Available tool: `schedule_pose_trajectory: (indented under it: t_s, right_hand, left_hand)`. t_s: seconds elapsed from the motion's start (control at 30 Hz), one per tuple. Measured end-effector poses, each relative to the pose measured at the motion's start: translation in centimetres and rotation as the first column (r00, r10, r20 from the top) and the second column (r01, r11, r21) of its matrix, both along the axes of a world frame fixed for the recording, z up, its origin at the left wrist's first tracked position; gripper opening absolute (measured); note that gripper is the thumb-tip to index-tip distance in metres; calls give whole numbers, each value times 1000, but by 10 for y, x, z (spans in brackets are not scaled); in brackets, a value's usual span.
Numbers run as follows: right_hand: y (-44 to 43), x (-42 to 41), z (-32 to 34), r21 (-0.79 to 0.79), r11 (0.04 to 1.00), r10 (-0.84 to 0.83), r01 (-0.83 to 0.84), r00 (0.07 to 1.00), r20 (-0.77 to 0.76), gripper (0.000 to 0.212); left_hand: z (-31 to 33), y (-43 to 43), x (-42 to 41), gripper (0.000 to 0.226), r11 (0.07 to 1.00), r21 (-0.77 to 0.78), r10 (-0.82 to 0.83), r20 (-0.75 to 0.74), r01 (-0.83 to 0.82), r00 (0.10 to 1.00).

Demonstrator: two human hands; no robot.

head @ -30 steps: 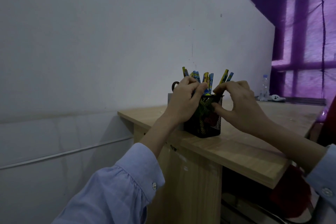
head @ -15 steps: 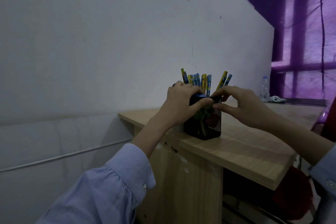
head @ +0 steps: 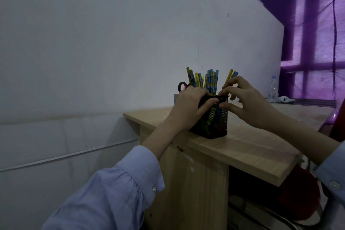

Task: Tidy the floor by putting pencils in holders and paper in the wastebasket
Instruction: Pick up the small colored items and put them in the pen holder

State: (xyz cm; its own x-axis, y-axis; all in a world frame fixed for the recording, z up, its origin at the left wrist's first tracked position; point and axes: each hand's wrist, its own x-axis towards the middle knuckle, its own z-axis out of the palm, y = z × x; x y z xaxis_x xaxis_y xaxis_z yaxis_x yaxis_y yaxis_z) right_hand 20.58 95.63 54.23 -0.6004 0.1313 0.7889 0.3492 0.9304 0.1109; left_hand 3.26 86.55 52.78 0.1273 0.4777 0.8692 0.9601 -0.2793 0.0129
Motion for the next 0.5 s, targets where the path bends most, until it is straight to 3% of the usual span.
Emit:
schedule_pose_trajectory:
  t_s: [0.23,0.5]
  right_hand:
    - [-10,2,0,49,996,-67,68,997,-23,36]
    - [-38,-2,8,71,997,1,1,1000,-28,48]
  left_hand:
    - [-6,-10,1,38,999,37,7,-14,-6,1000]
    - [-9,-39,-4,41,992,60,121,-114,-115,986]
